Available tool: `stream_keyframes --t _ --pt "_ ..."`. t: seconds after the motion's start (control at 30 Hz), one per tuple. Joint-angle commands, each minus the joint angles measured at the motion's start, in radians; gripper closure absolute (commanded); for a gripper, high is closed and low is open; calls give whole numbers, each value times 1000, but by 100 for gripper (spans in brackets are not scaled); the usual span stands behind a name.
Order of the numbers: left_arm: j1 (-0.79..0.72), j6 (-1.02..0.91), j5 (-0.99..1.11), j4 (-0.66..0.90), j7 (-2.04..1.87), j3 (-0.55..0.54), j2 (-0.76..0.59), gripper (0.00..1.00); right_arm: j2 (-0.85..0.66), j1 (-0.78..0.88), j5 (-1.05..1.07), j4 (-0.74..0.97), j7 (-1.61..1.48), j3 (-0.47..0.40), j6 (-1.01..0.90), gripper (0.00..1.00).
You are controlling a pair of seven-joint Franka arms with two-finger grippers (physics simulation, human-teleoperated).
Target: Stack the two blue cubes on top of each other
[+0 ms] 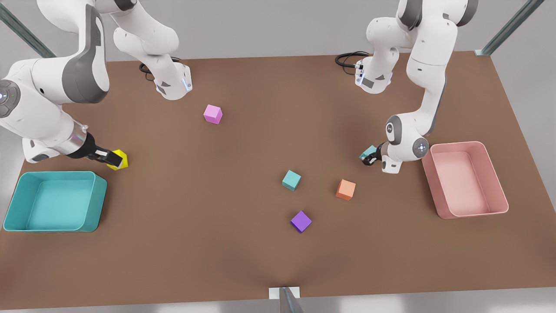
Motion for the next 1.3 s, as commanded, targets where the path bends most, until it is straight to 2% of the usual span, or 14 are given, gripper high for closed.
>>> stream_keyframes --t 0.0,0.17,0.23,0.3,0.33,0.43,0.53,0.87,1.27 --pt "0 0 36 4 67 0 -18 27 2 -2 2 0 -235 0 0 0" --pt "-14 -94 131 30 66 0 -93 27 9 -2 2 2 -233 0 0 0" --pt "-60 -250 170 139 58 -2 -139 27 9 -2 4 0 -233 -2 0 0" --pt "-69 -307 177 251 5 -75 -121 27 12 -2 -5 5 -233 -2 2 0" --pt "-73 -332 178 349 -67 -117 -70 27 12 -2 -6 6 -233 -2 2 0" --pt "-204 -424 204 685 -209 -121 138 27 12 -2 -7 5 -233 -2 2 0" --pt "-326 -422 204 914 -328 -121 318 27 74 6 -10 39 -233 -3 6 0" --pt "-428 -421 206 937 -379 -120 415 27 94 3 -18 45 -233 -5 11 0" --pt "-423 -401 207 1009 -377 -118 457 27 98 -2 -15 40 -233 -6 9 0"
